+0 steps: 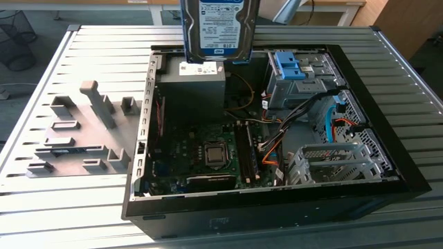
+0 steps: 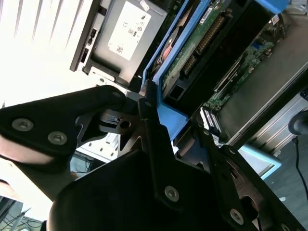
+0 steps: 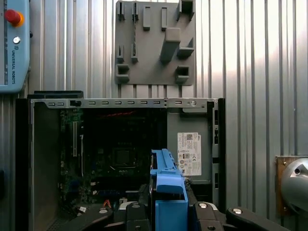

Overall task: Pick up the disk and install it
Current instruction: 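Pick up the disk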

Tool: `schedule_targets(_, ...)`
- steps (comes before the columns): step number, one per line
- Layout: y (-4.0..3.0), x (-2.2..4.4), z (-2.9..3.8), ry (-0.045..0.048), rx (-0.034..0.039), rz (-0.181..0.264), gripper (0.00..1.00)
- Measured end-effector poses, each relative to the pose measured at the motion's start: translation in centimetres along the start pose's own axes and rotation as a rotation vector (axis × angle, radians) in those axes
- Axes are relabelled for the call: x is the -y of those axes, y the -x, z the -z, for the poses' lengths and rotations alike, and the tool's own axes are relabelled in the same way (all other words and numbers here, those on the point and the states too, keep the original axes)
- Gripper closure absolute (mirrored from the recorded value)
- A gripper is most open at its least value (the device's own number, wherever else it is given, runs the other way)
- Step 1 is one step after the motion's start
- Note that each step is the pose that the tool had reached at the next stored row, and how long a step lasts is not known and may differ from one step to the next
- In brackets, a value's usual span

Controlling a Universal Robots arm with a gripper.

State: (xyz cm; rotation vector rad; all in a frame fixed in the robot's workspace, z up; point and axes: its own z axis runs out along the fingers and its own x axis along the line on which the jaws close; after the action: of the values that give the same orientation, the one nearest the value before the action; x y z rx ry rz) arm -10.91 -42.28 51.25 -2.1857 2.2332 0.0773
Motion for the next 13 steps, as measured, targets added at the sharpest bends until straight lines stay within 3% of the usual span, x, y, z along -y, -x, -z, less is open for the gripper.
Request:
schedule_targets(6, 0.05, 2.31, 0.05, 0.0000, 0.0000, 0.000, 0.64)
schedule_targets(13, 0.07, 3.41, 0.08, -0.0001, 0.0000, 0.000, 0.64)
